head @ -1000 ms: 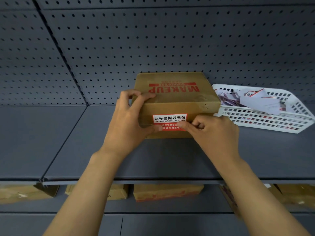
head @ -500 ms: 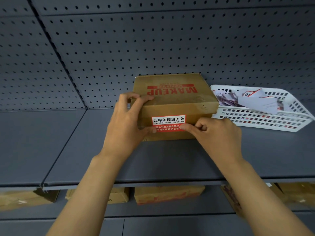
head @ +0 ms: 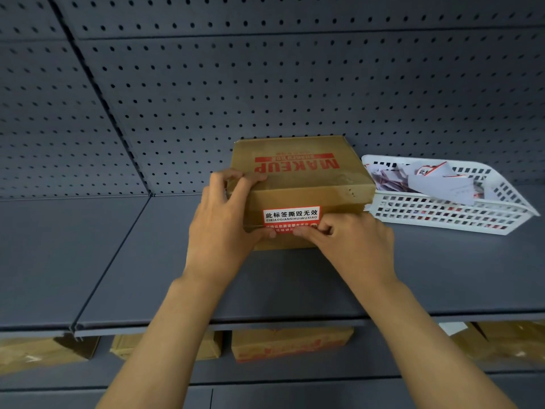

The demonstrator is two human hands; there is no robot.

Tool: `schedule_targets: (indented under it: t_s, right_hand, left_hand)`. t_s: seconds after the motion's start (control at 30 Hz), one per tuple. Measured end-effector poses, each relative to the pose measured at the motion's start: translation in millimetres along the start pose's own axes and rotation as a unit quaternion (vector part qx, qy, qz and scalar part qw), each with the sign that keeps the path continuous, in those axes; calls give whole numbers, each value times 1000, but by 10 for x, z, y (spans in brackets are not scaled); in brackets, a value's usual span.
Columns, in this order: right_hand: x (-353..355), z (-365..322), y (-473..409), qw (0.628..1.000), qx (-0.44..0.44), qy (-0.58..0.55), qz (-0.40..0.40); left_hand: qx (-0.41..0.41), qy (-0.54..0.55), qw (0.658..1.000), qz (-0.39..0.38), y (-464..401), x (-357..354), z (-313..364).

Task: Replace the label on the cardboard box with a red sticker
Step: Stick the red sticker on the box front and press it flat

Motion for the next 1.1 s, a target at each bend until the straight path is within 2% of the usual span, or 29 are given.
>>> schedule_targets:
  t_s: [0.23, 0.5, 0.87, 1.1]
  right_hand:
    - [84, 276, 58, 999, -32, 2, 2]
    - [-82, -7, 57, 999, 11, -17, -33]
    - [39, 315, 87, 999, -31, 23, -19]
    - [130, 110, 0, 1000, 8, -22, 8]
  left_hand:
    - [-11, 14, 1000, -21, -13, -11, -23]
    - [13, 4, 1000, -7, 7, -41, 60]
    - [-10, -12, 1000, -17, 16, 0, 28]
    - [30, 82, 996, -2, 12, -3, 112]
Point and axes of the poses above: each hand's wrist, its own y-axis away from the middle knuckle, its own x-axis out of the back of the hand, z = x × y, the point moved 6 cm from there along -y, towards the middle knuckle, and after that the axes turned 7 degrees about x, right-handed, at the moved point
